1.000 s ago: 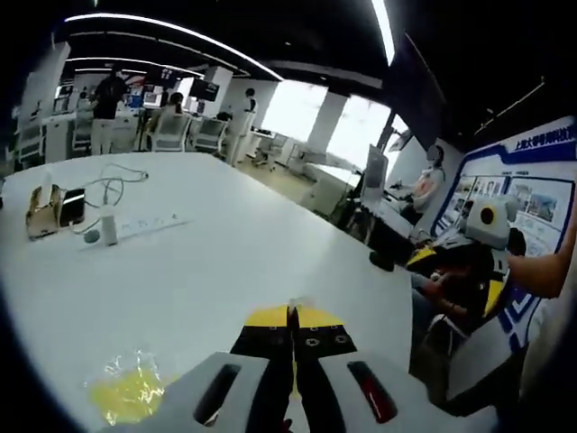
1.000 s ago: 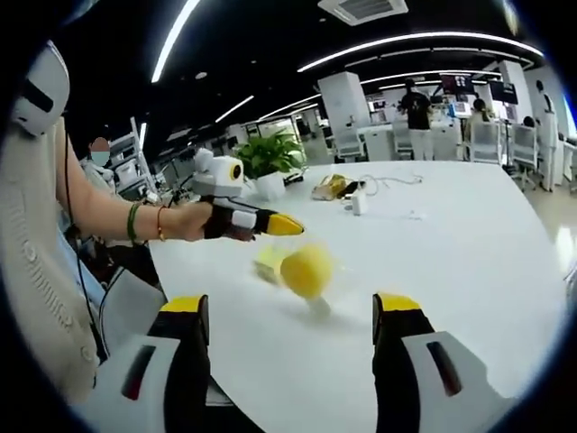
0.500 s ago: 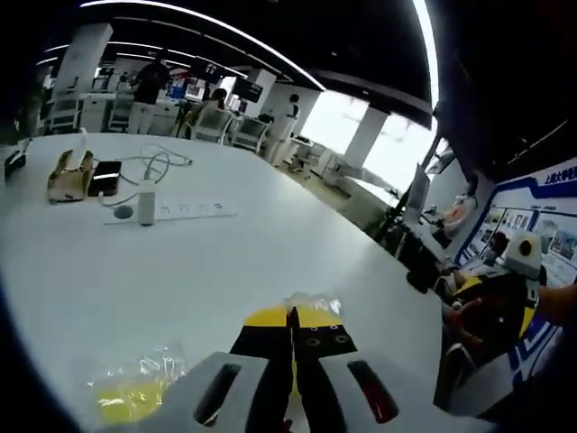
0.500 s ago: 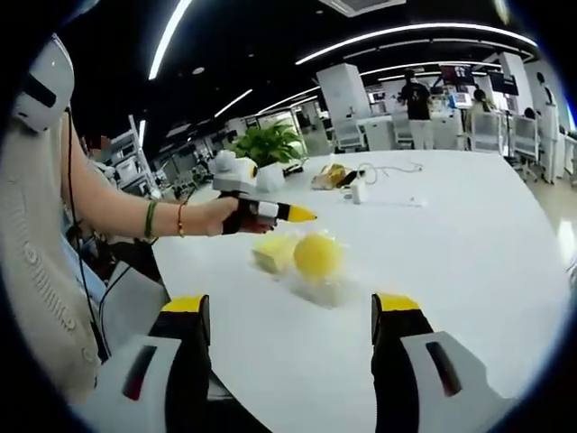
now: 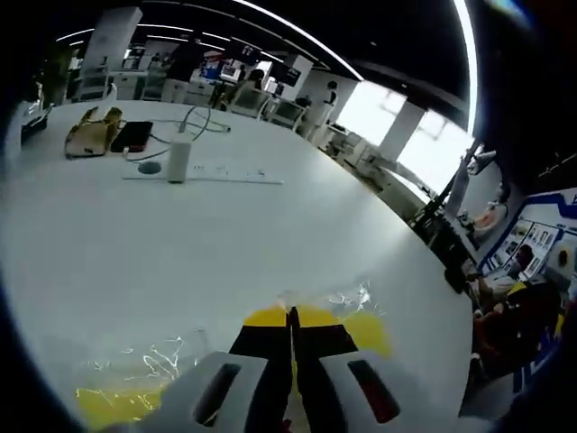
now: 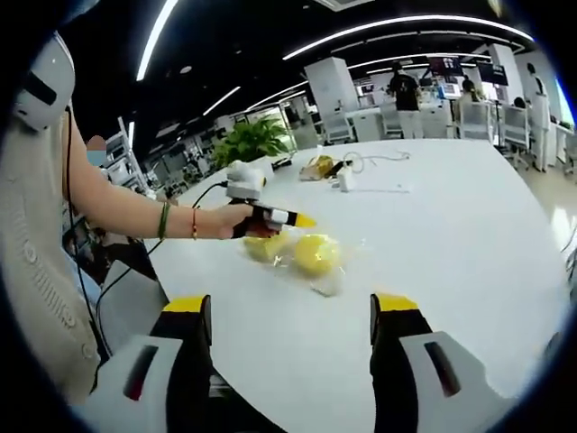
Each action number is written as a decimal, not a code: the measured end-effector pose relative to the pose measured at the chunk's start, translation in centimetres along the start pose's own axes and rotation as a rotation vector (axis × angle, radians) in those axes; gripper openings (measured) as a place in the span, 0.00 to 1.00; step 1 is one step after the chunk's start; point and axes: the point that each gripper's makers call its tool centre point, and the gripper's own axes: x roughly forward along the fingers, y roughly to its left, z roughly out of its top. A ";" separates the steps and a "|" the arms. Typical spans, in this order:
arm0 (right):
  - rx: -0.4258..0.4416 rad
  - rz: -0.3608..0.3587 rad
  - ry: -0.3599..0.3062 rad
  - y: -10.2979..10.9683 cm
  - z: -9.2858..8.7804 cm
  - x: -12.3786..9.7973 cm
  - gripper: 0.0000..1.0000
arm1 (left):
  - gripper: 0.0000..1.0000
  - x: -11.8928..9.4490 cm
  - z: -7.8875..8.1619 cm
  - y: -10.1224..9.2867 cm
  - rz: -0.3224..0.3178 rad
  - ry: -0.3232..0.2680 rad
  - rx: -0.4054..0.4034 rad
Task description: Compare the silicone blocks by pressing each to a similar depth, holding the contact briefly, and releasing to observe deformation and rebound differences across the visible hardness samples.
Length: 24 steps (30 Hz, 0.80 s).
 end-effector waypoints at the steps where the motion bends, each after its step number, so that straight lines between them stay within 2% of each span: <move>1: 0.001 -0.001 -0.001 -0.1 0.0 0.0 0.66 | 0.00 0.2 -0.1 0.2 0.009 0.004 0.005; 5: 0.005 -0.004 -0.001 -0.3 0.0 -0.1 0.66 | 0.00 0.9 -1.0 1.3 0.066 0.050 0.058; 8: 0.009 -0.008 -0.004 -0.5 0.0 -0.2 0.66 | 0.00 1.2 -1.2 1.5 0.099 0.072 0.092; 16: 0.011 -0.010 -0.005 -0.6 0.0 -0.1 0.65 | 0.01 1.2 -0.9 0.9 0.096 0.072 0.178; 19: 0.012 -0.005 -0.008 -0.4 0.0 0.0 0.65 | 0.07 0.9 -0.5 1.0 0.115 0.064 0.230; 21: 0.012 -0.003 -0.006 -0.3 0.0 0.1 0.65 | 0.15 0.7 -0.3 1.1 0.129 0.062 0.269; 24: 0.012 0.001 -0.006 0.0 0.0 0.3 0.65 | 0.20 0.2 0.1 1.0 0.136 0.055 0.287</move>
